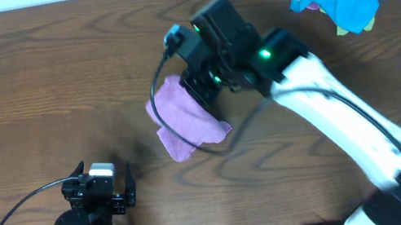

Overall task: Fold the cloth
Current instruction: 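Lift the purple towel and drag it to the table center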

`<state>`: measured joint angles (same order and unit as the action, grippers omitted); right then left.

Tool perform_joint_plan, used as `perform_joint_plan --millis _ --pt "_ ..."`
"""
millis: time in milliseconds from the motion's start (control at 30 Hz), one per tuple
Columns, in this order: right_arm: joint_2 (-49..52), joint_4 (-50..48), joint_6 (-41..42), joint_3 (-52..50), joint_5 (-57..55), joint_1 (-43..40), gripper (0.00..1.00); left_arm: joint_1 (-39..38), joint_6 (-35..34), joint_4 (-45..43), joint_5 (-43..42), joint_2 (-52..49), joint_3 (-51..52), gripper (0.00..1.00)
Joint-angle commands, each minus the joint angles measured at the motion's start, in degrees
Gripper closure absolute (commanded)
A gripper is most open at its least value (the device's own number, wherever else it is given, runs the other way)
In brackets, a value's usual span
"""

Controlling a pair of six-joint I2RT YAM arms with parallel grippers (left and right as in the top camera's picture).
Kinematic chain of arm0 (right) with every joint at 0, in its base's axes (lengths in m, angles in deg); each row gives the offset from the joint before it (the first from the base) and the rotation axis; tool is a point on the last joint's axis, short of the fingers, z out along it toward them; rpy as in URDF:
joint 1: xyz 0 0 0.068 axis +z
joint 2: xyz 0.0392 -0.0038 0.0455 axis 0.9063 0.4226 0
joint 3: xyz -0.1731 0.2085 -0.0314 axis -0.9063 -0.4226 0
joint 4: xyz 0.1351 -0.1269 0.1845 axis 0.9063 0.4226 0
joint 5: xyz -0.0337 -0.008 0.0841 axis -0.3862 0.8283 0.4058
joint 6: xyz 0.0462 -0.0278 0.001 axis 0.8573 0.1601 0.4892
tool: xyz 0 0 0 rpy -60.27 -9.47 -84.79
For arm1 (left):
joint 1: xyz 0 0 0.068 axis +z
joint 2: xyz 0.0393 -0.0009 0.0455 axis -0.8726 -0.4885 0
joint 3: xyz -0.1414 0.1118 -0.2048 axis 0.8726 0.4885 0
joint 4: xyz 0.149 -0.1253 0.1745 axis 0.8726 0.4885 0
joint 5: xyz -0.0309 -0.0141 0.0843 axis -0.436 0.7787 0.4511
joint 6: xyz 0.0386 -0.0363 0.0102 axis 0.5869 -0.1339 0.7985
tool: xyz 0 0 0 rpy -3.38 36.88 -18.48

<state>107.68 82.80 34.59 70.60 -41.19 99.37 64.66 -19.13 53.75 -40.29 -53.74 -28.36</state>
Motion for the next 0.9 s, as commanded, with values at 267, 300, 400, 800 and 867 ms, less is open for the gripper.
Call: perform_joint_plan --millis 267,300,400,800,867 --pt "14.56 -20.24 7.93 0.11 -21.99 -16.09 0.01 -0.26 -0.24 0.17 -0.48 0.42 1.25 0.05" --pt "13.94 -19.67 8.15 0.11 -21.99 -16.24 0.01 -0.26 -0.24 0.17 -0.48 0.42 1.25 0.05" --pt "11.41 -17.00 7.58 0.11 -20.37 -15.76 0.01 -0.26 -0.24 0.20 -0.48 0.42 1.25 0.05" --pt "5.64 13.97 -0.72 0.07 -8.39 -7.82 0.01 -0.26 -0.24 0.20 -0.48 0.42 1.25 0.05" --pt "5.64 17.20 -2.05 0.04 -6.97 -6.80 0.01 -0.28 -0.24 0.20 -0.48 0.42 1.25 0.05"
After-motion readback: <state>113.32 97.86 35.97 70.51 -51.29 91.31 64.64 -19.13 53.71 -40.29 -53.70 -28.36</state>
